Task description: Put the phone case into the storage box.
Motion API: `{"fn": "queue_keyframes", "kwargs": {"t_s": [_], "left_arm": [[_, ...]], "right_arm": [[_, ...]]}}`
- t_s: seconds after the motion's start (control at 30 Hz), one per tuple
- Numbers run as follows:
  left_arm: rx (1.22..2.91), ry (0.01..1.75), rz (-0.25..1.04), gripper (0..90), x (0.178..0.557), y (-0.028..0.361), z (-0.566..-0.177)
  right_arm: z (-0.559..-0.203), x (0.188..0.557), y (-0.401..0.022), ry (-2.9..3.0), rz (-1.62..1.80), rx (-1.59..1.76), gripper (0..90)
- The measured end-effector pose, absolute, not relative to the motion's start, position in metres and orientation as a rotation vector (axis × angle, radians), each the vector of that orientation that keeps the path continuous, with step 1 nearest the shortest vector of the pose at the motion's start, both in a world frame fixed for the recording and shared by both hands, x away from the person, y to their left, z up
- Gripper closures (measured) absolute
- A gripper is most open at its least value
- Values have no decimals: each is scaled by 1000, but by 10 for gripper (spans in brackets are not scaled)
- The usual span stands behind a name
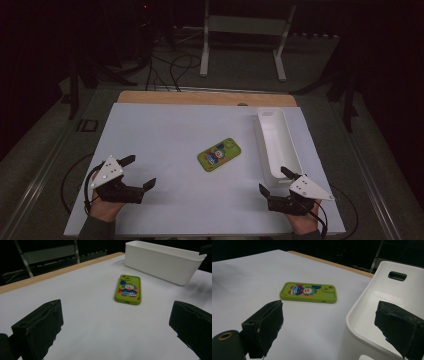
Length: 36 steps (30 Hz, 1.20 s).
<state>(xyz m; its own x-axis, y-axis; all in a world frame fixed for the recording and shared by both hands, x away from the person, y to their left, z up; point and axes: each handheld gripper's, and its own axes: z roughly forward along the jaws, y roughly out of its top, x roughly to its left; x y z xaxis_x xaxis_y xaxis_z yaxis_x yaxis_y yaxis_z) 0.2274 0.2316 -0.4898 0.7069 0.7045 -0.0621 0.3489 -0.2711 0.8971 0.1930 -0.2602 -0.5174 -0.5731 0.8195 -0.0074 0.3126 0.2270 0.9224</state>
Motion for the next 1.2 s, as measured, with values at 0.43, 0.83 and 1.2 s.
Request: {"fn": "queue_keyframes", "kwargs": {"t_s": [0.43,0.83,1.2], "left_arm": [[1938,791,384,0,246,215,-486],[1991,758,371,0,267,195,-484],[2026,768,341,0,285,183,-486]], "right_arm": [[-517,193,-260,2002,1317,1033,80],[-518,193,-260,2002,1322,1040,81],[-517,193,-260,2002,1322,1043,81]]}}
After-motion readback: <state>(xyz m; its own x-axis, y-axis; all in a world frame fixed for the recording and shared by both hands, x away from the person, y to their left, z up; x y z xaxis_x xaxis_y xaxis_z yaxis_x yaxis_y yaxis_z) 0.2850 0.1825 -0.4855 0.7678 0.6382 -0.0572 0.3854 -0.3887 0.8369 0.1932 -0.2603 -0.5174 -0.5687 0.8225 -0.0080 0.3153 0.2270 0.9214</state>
